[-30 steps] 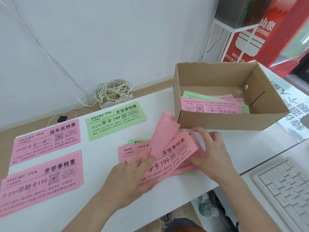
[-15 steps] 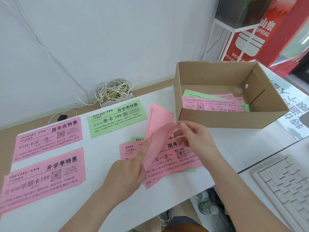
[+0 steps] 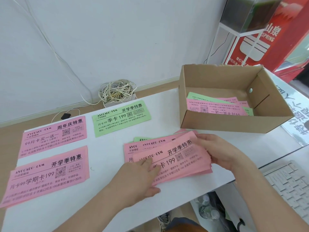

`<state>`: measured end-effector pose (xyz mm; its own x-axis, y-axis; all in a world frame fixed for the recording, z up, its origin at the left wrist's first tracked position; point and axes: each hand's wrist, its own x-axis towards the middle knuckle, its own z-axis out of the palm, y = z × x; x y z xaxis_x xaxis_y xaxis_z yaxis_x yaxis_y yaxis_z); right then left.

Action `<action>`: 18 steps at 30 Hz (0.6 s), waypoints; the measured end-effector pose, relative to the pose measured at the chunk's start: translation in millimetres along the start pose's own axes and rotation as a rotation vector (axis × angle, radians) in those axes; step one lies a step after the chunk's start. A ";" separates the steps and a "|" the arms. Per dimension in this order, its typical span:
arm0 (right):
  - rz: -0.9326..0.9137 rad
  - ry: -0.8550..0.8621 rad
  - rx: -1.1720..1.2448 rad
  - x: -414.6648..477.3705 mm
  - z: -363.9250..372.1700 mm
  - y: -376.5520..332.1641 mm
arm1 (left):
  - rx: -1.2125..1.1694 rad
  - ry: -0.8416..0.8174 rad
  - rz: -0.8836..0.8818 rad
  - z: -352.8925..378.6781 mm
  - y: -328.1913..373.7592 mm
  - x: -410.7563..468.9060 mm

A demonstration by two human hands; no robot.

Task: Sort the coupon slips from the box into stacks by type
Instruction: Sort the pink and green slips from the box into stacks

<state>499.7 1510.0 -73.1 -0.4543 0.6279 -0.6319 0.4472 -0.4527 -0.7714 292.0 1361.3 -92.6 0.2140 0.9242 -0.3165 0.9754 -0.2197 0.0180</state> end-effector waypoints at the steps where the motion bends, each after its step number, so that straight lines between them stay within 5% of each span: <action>1: -0.068 0.058 -0.151 0.3 1.6 1.4 | -0.012 -0.106 -0.044 -5.9 4.6 1.5; 3: -0.202 0.152 -0.330 -2.0 3.3 4.3 | -0.114 -0.029 -0.141 -3.9 5.6 2.9; 5: -0.331 0.186 -0.326 -9.2 3.2 4.7 | -0.403 0.257 -0.292 4.8 -1.7 -4.8; 8: -0.469 0.211 -0.075 -17.8 -1.1 5.7 | -0.828 0.644 -0.569 8.5 -8.8 -13.2; 11: -0.544 0.244 0.114 -19.7 2.9 1.5 | -1.398 0.702 -0.613 -1.8 -5.7 -8.5; 18: -0.506 0.306 0.021 -4.2 20.9 11.5 | -1.388 0.765 -0.614 4.6 -2.5 0.4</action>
<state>490.6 1488.9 -80.9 -0.3632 0.9216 -0.1368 0.2155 -0.0598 -0.9747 289.5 1360.8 -97.2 -0.6144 0.7822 -0.1036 0.1385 0.2362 0.9618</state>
